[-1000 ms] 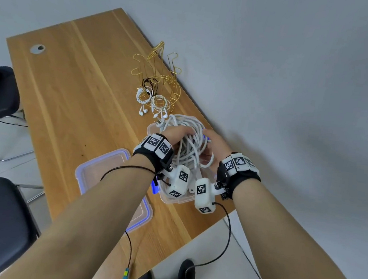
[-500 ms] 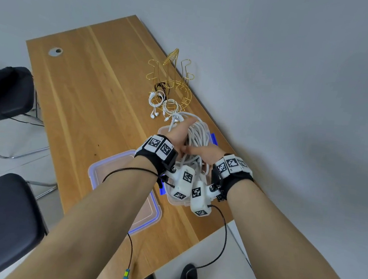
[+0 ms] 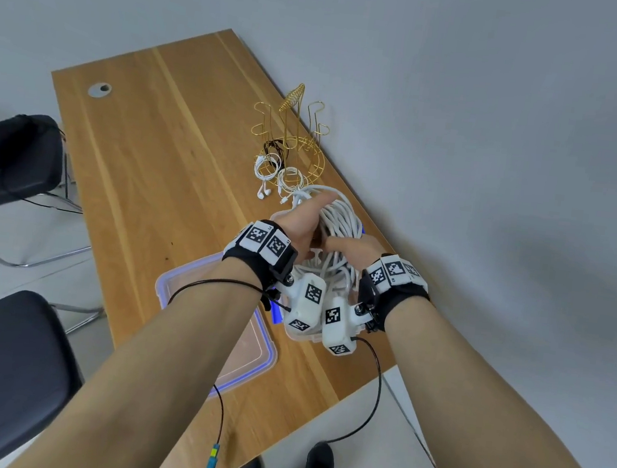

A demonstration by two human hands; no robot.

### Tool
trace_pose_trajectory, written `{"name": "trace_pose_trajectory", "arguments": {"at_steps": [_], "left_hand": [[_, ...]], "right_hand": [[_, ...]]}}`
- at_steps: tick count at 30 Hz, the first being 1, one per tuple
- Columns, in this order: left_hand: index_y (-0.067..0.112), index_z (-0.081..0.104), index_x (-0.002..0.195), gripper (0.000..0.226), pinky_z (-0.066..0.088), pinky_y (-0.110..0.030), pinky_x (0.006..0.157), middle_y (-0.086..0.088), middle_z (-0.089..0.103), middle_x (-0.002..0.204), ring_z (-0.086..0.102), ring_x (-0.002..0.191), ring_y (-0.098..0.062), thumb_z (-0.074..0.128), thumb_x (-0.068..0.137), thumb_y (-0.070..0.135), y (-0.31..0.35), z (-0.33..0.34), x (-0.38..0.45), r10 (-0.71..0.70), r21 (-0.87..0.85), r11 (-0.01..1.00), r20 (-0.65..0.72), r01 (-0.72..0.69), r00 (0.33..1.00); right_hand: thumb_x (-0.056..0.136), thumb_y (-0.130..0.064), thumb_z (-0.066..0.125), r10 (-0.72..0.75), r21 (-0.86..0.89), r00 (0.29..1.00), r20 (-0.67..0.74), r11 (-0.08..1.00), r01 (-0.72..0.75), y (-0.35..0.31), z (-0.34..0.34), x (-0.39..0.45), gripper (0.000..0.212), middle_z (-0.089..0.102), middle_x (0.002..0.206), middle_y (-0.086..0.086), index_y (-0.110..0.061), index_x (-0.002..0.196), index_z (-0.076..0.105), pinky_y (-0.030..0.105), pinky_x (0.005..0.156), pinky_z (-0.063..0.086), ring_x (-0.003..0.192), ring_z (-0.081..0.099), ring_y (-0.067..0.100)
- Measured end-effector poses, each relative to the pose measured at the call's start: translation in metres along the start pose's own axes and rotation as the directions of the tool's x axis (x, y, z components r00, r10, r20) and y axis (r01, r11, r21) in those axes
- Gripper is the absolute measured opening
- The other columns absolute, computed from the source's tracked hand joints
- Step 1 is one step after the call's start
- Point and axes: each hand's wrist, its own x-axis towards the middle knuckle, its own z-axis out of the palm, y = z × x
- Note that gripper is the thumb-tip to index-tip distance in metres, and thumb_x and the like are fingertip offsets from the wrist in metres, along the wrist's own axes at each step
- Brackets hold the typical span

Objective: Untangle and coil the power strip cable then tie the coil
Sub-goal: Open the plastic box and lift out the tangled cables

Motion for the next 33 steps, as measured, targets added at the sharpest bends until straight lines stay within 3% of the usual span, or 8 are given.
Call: {"name": "trace_pose_trajectory", "arguments": {"at_steps": [3, 6, 10, 12, 17, 22, 27, 33], "left_hand": [[0.007, 0.057, 0.132, 0.059, 0.052, -0.038, 0.092, -0.014, 0.064, 0.128, 0.062, 0.116, -0.029, 0.047, 0.095, 0.052, 0.002, 0.0, -0.006, 0.007, 0.021, 1.0, 0.014, -0.007, 1.0], [0.005, 0.057, 0.132, 0.054, 0.051, -0.038, 0.091, -0.015, 0.065, 0.127, 0.064, 0.106, -0.029, 0.051, 0.096, 0.045, 0.006, -0.002, -0.009, 0.051, 0.013, 0.999, 0.006, -0.051, 0.999], [0.007, 0.062, 0.113, 0.04, 0.051, -0.023, 0.057, -0.006, 0.069, 0.083, 0.065, 0.064, -0.017, 0.05, 0.097, 0.042, 0.013, -0.003, -0.021, 0.059, 0.024, 0.998, 0.017, -0.059, 0.998], [0.009, 0.059, 0.097, 0.035, 0.047, -0.022, 0.052, -0.003, 0.061, 0.066, 0.058, 0.053, -0.016, 0.05, 0.096, 0.043, 0.016, -0.002, -0.028, 0.064, 0.06, 0.996, -0.012, -0.063, 0.998], [0.011, 0.053, 0.075, 0.039, 0.046, -0.026, 0.061, -0.006, 0.056, 0.068, 0.053, 0.061, -0.019, 0.051, 0.095, 0.044, 0.023, -0.001, -0.05, 0.093, 0.124, 0.988, -0.016, -0.09, 0.996], [0.01, 0.054, 0.075, 0.038, 0.048, -0.028, 0.065, -0.003, 0.059, 0.057, 0.055, 0.063, -0.019, 0.053, 0.096, 0.042, 0.03, 0.008, -0.073, 0.132, 0.134, 0.982, 0.016, -0.133, 0.991], [0.007, 0.056, 0.088, 0.034, 0.051, -0.029, 0.069, -0.008, 0.059, 0.077, 0.057, 0.072, -0.02, 0.053, 0.097, 0.039, 0.036, 0.019, -0.096, 0.192, 0.117, 0.973, 0.066, -0.199, 0.979], [0.003, 0.066, 0.091, 0.033, 0.054, -0.031, 0.085, -0.012, 0.07, 0.084, 0.068, 0.082, -0.024, 0.051, 0.099, 0.031, 0.043, 0.021, -0.118, 0.276, 0.059, 0.957, 0.132, -0.285, 0.952]], "right_hand": [[0.064, -0.029, 0.075, -0.032, -0.007, 0.999, -0.038, 0.999, 0.032, -0.003, 0.003, -0.004, 0.029, 0.066, 0.065, 0.002, -0.012, 0.086, 0.066, 0.016, 0.039, 0.041, 0.045, 0.061, 0.014], [0.068, -0.023, 0.075, -0.077, 0.037, 0.994, -0.077, 0.996, 0.08, -0.008, 0.004, -0.007, 0.018, 0.06, 0.059, -0.002, -0.013, 0.078, 0.065, 0.013, 0.033, 0.033, 0.033, 0.051, 0.005], [0.071, -0.017, 0.074, -0.147, 0.104, 0.982, -0.115, 0.982, 0.16, -0.018, 0.002, -0.015, 0.014, 0.063, 0.061, -0.005, -0.013, 0.083, 0.068, 0.014, 0.037, 0.038, 0.039, 0.056, 0.004], [0.073, -0.022, 0.074, -0.171, 0.066, 0.977, -0.131, 0.981, 0.18, -0.022, 0.0, -0.019, 0.015, 0.063, 0.068, -0.005, -0.016, 0.084, 0.067, 0.019, 0.046, 0.044, 0.051, 0.059, 0.008], [0.075, -0.035, 0.073, -0.16, 0.039, 0.979, -0.127, 0.985, 0.166, -0.029, -0.004, -0.032, 0.045, 0.069, 0.1, 0.007, -0.007, 0.111, 0.068, 0.025, 0.059, 0.047, 0.074, 0.06, 0.013], [0.076, -0.036, 0.072, -0.177, 0.032, 0.971, -0.161, 0.982, 0.185, -0.036, -0.011, -0.056, 0.04, 0.066, 0.089, 0.003, -0.008, 0.104, 0.068, 0.025, 0.055, 0.043, 0.07, 0.061, 0.012], [0.075, -0.031, 0.076, -0.204, 0.083, 0.932, -0.299, 0.968, 0.239, -0.04, -0.021, -0.086, 0.026, 0.057, 0.063, -0.003, -0.013, 0.07, 0.058, 0.018, 0.041, 0.039, 0.049, 0.054, 0.009], [0.077, -0.026, 0.075, -0.26, 0.1, 0.904, -0.34, 0.946, 0.309, -0.047, -0.034, -0.126, 0.024, 0.055, 0.076, 0.006, -0.01, 0.085, 0.06, 0.026, 0.057, 0.041, 0.068, 0.051, 0.017]]}}
